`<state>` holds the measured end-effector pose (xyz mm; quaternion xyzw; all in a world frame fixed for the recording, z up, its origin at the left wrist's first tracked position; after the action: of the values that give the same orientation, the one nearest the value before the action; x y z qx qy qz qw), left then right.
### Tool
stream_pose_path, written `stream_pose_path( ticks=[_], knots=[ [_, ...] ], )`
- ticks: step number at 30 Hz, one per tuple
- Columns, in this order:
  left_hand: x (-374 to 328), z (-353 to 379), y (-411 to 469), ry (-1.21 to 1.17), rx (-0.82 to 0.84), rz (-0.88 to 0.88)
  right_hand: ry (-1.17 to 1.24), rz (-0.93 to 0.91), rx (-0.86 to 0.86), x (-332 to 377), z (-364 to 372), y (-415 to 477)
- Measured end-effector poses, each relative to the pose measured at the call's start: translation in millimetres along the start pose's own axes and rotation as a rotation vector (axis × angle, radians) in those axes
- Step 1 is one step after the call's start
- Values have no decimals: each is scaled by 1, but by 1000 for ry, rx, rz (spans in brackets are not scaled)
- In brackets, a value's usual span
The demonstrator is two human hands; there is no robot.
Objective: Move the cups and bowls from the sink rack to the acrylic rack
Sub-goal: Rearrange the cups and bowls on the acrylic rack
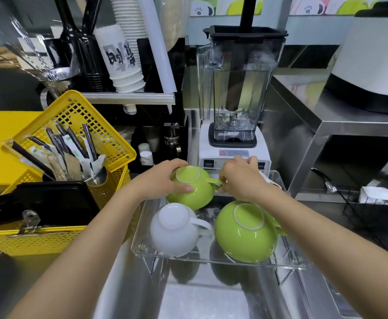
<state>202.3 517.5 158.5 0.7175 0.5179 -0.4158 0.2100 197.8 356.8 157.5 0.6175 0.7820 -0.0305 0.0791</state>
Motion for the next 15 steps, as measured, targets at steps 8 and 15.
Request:
stream_pose_path(
  ticks=[8, 15],
  knots=[
    [11, 0, 5, -10, -32, 2, -134, -28, -21, 0, 10, 3],
    [14, -1, 9, -1, -51, 27, -168, -2, -47, -3, 12, 6]
  ],
)
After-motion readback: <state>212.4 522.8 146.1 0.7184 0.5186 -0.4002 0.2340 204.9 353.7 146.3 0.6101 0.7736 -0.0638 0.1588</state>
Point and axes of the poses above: each hand's wrist, its own y-axis towards the middle knuckle, its own z-axis out of the palm, x = y × z, the point moved 6 cm from there along y, towards the middle knuckle, and after that the axes turned 15 degrees about -y, right-handed, at the moved point
